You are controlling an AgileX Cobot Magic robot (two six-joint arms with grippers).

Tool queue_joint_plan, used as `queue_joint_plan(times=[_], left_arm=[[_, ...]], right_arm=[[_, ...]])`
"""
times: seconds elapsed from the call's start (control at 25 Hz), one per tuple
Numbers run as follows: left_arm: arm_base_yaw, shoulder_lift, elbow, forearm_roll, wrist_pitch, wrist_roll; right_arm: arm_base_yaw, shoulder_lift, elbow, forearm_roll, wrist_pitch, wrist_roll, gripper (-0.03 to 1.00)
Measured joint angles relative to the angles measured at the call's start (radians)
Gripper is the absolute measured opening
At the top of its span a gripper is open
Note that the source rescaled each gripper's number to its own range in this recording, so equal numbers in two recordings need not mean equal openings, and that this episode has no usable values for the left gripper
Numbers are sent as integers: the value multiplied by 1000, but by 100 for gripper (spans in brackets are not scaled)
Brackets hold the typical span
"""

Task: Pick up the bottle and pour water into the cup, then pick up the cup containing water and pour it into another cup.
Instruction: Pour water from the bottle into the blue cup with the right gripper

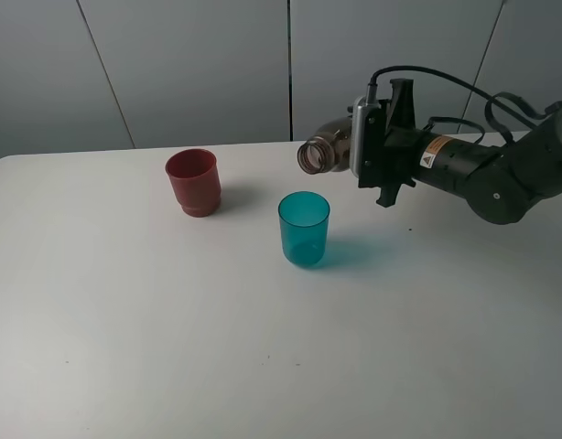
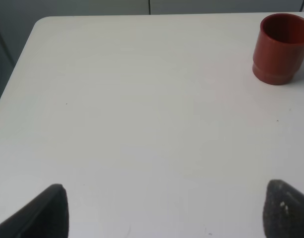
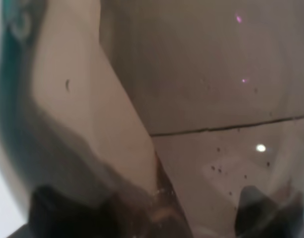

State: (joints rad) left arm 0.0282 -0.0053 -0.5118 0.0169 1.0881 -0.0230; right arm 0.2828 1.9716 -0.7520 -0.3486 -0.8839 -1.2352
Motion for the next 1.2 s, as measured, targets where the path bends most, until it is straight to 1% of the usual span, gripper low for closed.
queue_joint_plan(times=[0.2,0.56,0.8,1.04,1.2], left_arm=[[0,0,0,0,0,0],[0,0,0,0,0,0],[0,0,0,0,0,0],[0,0,0,0,0,0],[0,0,0,0,0,0]], right_arm=[[4,0,0,29,0,-4,5],[4,0,0,48,0,-69,5],[4,0,0,56,0,-157,5],[4,0,0,74,-2,-170,5],[4,0,0,74,-29,-199,5]])
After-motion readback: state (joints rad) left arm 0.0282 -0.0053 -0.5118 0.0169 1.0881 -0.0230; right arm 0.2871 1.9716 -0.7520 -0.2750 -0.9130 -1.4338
